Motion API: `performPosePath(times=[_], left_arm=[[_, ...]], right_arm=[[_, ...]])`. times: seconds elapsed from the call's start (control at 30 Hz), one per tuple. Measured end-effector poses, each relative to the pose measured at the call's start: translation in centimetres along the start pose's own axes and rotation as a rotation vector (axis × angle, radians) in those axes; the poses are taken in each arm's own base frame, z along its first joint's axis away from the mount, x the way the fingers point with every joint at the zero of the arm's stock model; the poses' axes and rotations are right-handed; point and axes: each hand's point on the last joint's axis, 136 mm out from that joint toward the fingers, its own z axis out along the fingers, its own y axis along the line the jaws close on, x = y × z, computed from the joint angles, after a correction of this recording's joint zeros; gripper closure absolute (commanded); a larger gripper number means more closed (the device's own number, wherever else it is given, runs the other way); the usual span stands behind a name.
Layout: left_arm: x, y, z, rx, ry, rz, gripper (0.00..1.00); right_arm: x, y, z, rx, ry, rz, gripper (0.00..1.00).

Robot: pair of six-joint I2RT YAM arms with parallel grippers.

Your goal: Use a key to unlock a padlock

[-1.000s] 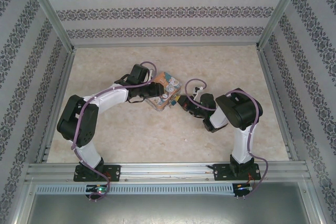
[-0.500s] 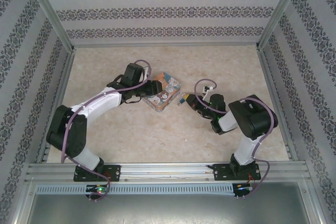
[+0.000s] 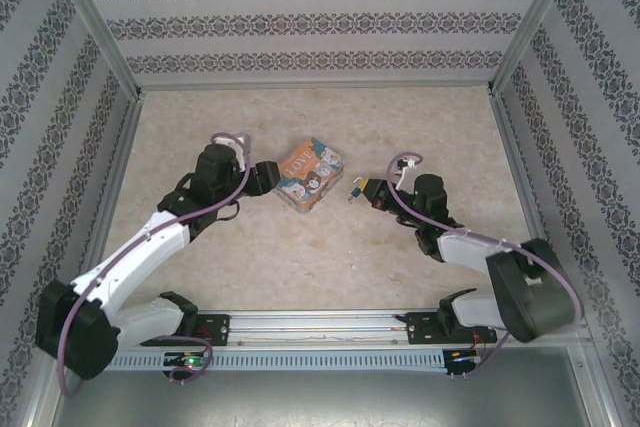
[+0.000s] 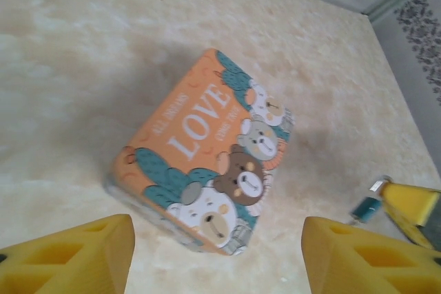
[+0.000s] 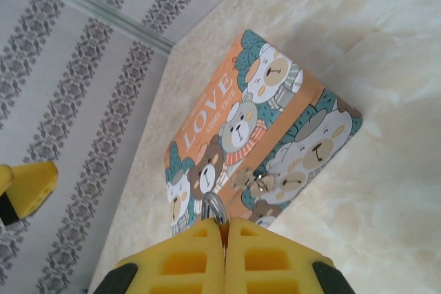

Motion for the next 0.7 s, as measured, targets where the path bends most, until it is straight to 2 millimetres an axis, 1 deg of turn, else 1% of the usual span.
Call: performPosePath(times=[0.1,0.2,0.33,0.43,0.57,0.7], left_arm=[[0.1,1.5,-1.5,-0.05,-0.059,0.008,0.27],[0.1,2.8,-2.8,-0.097,-0.119,0.014,0.21],[-0.4,4.0,-4.3,-0.147,-0.191,0.023,0.1],[-1.0,4.6,-5.3,-0.179,-0.241,0.028,0.0],[-1.6,5.4,-6.6,-0.218,-0.299,0.03,0.0],[-1.5,6.3,-7.4,-0.253,-0.335,0.024,0.0]], right_arm=[[0.6,0.6,-0.9,0.023,0.053,-0.039,1.0],[0.9,1.6,-1.7,0.037,0.105,-0.081,1.0],[1.7,3.0,-3.1,0.054,0.18,-0.126,1.0],[2.9,3.8,-4.1,0.08,0.258,-0.151,1.0],[5.1,4.4,-5.6,0.117,0.369,-0.163,1.0],[7.6,3.9,-6.6,0.163,0.475,-0.144,1.0]])
